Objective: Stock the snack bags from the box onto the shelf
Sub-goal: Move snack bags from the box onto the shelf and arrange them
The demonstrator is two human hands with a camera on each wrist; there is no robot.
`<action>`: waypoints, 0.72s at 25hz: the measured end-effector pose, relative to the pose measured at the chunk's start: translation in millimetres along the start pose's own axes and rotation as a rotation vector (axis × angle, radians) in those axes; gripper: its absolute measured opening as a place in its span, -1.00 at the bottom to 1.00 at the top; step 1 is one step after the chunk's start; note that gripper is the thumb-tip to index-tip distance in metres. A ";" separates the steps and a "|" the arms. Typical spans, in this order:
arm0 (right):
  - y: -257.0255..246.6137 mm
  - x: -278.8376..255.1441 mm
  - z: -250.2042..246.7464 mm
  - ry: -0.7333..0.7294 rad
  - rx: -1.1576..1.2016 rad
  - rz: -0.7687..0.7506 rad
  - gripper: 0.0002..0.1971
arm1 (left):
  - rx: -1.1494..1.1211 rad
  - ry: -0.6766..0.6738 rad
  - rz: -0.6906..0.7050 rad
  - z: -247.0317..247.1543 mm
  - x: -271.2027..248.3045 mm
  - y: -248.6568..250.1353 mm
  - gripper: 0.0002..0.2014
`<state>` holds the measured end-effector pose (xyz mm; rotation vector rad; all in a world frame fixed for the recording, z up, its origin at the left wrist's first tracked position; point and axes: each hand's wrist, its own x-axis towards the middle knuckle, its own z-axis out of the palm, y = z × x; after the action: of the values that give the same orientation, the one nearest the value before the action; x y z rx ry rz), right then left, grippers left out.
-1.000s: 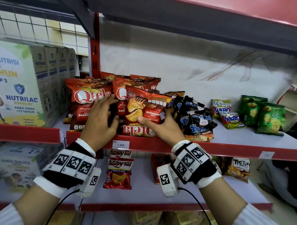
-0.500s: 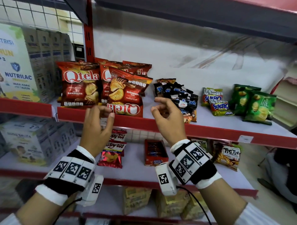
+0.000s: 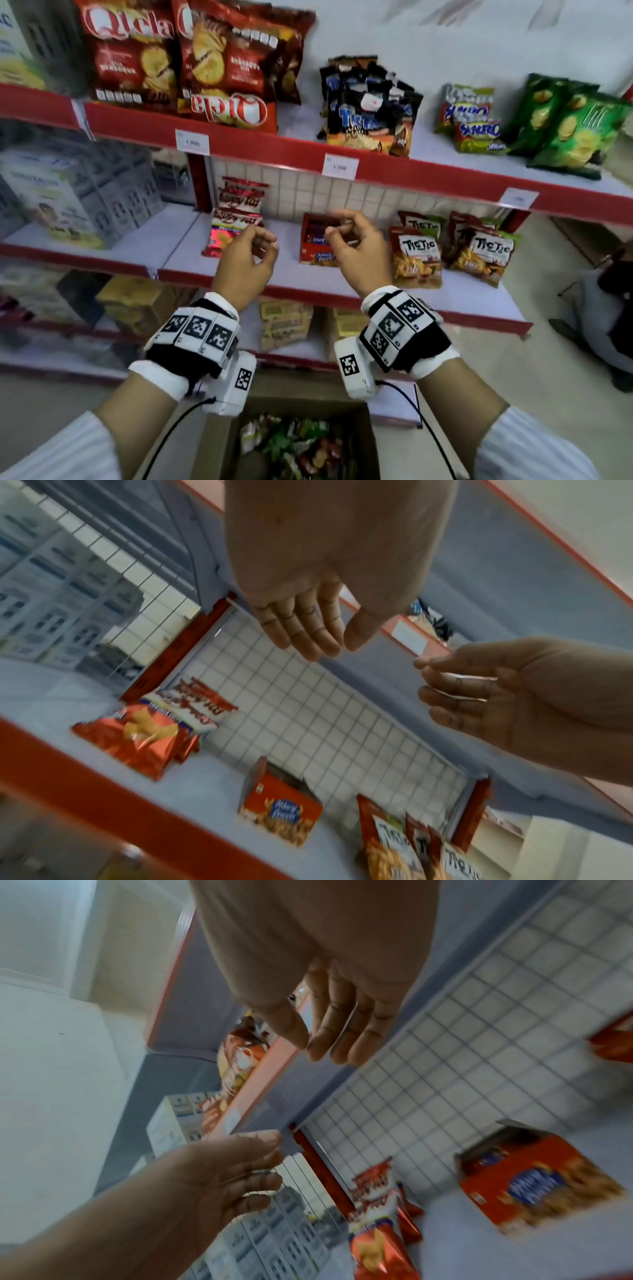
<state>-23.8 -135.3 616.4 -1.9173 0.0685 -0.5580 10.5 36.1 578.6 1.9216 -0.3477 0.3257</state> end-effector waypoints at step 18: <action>337.9 -137.6 52.8 -0.491 -0.357 0.346 -0.75 | 0.087 -0.366 -0.534 144.2 -130.4 -271.7 -0.89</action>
<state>-54.3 -187.9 252.8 -2.2730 0.1878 0.1766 5.3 9.6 245.6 2.0727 -0.0465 -0.3714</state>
